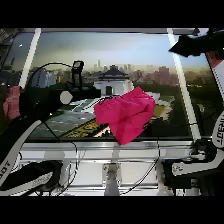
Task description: Fold the clothes and pants, and hang the long-sleeved shirts on hangers.
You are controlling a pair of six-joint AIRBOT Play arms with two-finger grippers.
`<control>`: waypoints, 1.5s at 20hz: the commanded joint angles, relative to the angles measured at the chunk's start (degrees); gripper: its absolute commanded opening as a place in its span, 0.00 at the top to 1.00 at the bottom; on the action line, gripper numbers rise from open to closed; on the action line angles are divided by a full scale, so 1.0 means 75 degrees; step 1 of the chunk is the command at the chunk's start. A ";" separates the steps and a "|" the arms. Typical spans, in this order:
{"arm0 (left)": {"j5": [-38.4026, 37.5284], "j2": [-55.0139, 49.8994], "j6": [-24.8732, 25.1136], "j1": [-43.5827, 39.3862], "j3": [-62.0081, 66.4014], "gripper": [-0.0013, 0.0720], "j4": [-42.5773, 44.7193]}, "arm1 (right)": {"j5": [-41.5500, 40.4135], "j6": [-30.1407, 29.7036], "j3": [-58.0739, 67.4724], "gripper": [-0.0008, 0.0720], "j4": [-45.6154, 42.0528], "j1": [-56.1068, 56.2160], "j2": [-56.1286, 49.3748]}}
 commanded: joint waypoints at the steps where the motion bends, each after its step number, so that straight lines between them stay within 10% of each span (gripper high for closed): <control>1: -0.3098 -0.0058 0.2145 0.0921 -0.0146 0.97 -0.0799 | 0.1142 -0.0647 -0.0612 0.97 0.1996 -0.0096 -0.0848; 5: -0.3325 -0.0487 0.2565 0.1670 -0.0405 0.97 -0.3159 | 0.0615 -0.0656 -0.0717 0.92 0.2789 -0.0111 -0.1189; 7: -0.3331 -0.0877 0.2570 0.1909 -0.0405 0.94 -0.4401 | 0.0128 -0.0653 -0.0717 0.47 0.2748 -0.0114 -0.1189; 8: -0.3319 -0.1099 0.2541 0.1938 -0.0405 0.68 -0.4514 | -0.0061 -0.0653 -0.0717 0.31 0.2742 -0.0114 -0.1189; 9: -0.3343 -0.1332 0.2535 0.1935 -0.0405 0.42 -0.4503 | -0.0160 -0.0653 -0.0717 0.30 0.2710 -0.0114 -0.1189; 10: -0.3363 -0.1545 0.2468 0.1935 -0.0405 0.40 -0.4500 | -0.0160 -0.0650 -0.0717 0.30 0.2620 -0.0114 -0.1189; 30: -0.1070 -0.2372 0.1480 0.1454 -0.0393 0.49 -0.4465 | -0.0458 -0.0629 -0.0717 0.29 0.2433 -0.0111 -0.1192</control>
